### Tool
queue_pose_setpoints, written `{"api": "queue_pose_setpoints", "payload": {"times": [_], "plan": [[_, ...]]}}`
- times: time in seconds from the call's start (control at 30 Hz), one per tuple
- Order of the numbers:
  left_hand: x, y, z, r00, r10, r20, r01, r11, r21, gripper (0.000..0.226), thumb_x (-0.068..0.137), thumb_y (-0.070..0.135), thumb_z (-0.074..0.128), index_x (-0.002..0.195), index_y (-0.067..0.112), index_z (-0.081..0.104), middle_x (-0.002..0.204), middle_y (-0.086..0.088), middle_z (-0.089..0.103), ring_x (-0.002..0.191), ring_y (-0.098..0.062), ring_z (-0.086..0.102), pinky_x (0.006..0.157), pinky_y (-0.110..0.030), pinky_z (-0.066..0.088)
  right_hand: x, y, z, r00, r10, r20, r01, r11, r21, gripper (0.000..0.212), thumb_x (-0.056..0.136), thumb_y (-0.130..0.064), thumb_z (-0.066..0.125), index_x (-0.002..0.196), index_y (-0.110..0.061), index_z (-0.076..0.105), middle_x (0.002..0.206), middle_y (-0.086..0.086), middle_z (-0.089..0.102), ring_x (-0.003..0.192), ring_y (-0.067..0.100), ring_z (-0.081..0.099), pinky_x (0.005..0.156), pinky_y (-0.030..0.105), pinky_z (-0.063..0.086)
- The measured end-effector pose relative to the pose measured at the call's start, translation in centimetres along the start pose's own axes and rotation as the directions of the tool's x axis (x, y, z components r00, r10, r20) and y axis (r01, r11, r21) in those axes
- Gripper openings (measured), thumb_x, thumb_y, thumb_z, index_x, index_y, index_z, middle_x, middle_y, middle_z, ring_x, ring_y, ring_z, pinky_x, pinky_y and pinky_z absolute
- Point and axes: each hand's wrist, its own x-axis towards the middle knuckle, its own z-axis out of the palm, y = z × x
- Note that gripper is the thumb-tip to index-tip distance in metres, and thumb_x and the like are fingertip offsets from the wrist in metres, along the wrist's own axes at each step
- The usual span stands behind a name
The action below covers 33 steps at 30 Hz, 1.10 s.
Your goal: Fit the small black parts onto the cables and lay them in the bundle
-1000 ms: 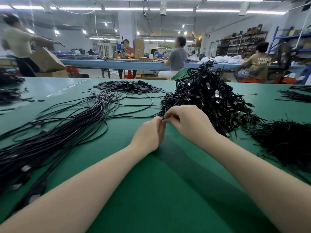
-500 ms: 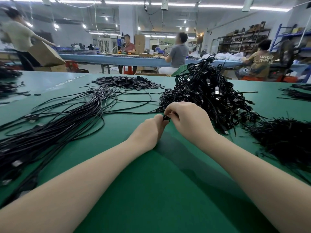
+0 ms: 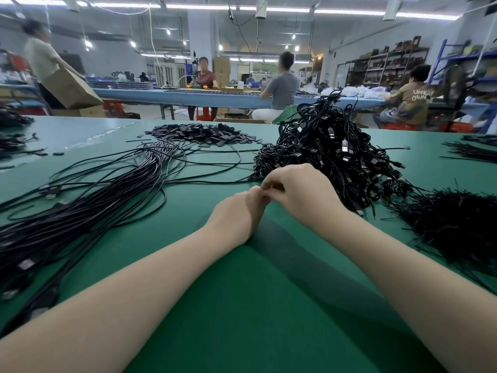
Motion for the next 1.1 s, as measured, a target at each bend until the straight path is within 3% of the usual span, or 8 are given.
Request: {"api": "queue_pose_setpoints", "payload": {"times": [0.17,0.23,0.3,0.47,0.57,0.7,0.83,1.1], "plan": [[0.1,0.6,-0.3,0.991,0.127,-0.048,-0.121,0.986,0.118,0.033,0.102,0.042,0.035,0.107,0.013,0.050,0.093,-0.009,0.066,0.079,-0.036,0.063,0.055,-0.034,0.028,1.0,1.5,-1.7,0.990,0.022,0.142,-0.052,0.976,0.212,0.015,0.083,-0.015,0.068,0.089,-0.025,0.078,0.087,-0.011,0.073,0.076,0.001,0.062,0.077,0.017,0.050],[0.0,0.8,-0.8,0.958,0.267,-0.104,-0.239,0.945,0.221,0.031,0.099,0.037,0.048,0.101,0.008,0.058,0.083,-0.009,0.068,0.063,-0.032,0.063,0.049,-0.032,0.026,1.1,2.1,-2.2,0.984,0.004,0.180,-0.062,0.945,0.321,0.018,0.081,-0.012,0.070,0.082,-0.029,0.077,0.079,-0.013,0.073,0.071,-0.003,0.063,0.071,0.011,0.049],[-0.4,1.2,-1.6,0.901,0.402,-0.165,-0.334,0.884,0.328,0.027,0.090,0.033,0.064,0.080,0.009,0.064,0.060,-0.004,0.063,0.043,-0.024,0.057,0.042,-0.026,0.029,1.1,3.1,-2.7,0.964,0.009,0.267,-0.134,0.880,0.456,0.020,0.078,-0.009,0.075,0.075,-0.029,0.075,0.077,-0.006,0.074,0.074,0.003,0.067,0.075,0.019,0.052],[-1.0,2.0,-2.4,0.752,0.612,-0.243,-0.556,0.788,0.264,0.036,0.094,0.031,0.040,0.071,0.011,0.059,0.055,0.000,0.056,0.041,-0.023,0.050,0.044,-0.027,0.038,0.2,6.4,-3.6,0.777,-0.004,0.629,-0.514,0.572,0.640,0.012,0.070,-0.014,0.077,0.078,-0.023,0.077,0.084,0.003,0.073,0.077,0.013,0.065,0.075,0.023,0.050],[-1.4,2.4,-2.7,0.781,0.583,-0.227,-0.567,0.812,0.137,0.037,0.095,0.030,0.038,0.074,0.008,0.057,0.061,-0.004,0.058,0.045,-0.028,0.050,0.050,-0.030,0.040,-0.1,7.1,-3.0,0.703,-0.023,0.711,-0.669,0.319,0.671,0.015,0.064,-0.012,0.075,0.075,-0.022,0.076,0.075,0.001,0.071,0.065,0.012,0.067,0.060,0.021,0.054],[-1.3,2.1,-2.4,0.916,0.388,-0.101,-0.399,0.908,-0.129,0.027,0.101,0.033,0.039,0.090,0.011,0.049,0.079,-0.002,0.058,0.072,-0.032,0.055,0.063,-0.034,0.031,0.0,6.6,-1.7,0.730,0.076,0.680,-0.677,0.221,0.702,0.015,0.061,-0.018,0.078,0.071,-0.028,0.074,0.078,-0.001,0.070,0.067,0.010,0.066,0.061,0.020,0.054],[-1.3,1.8,-2.1,0.952,0.305,-0.032,-0.300,0.904,-0.305,0.025,0.101,0.034,0.039,0.084,0.015,0.041,0.069,0.011,0.042,0.068,-0.022,0.046,0.060,-0.038,0.035,-0.1,6.1,-1.0,0.729,0.089,0.679,-0.685,0.073,0.725,0.015,0.062,-0.014,0.074,0.074,-0.024,0.072,0.071,-0.003,0.069,0.060,0.009,0.063,0.054,0.019,0.051],[-1.1,1.7,-2.1,0.961,0.275,0.012,-0.258,0.917,-0.304,0.027,0.101,0.037,0.036,0.087,0.014,0.041,0.076,0.001,0.053,0.071,-0.027,0.051,0.063,-0.041,0.039,0.2,5.7,-0.3,0.767,0.213,0.605,-0.620,0.006,0.785,0.023,0.079,-0.006,0.068,0.073,-0.023,0.055,0.068,-0.003,0.066,0.055,0.009,0.063,0.051,0.019,0.051]]}}
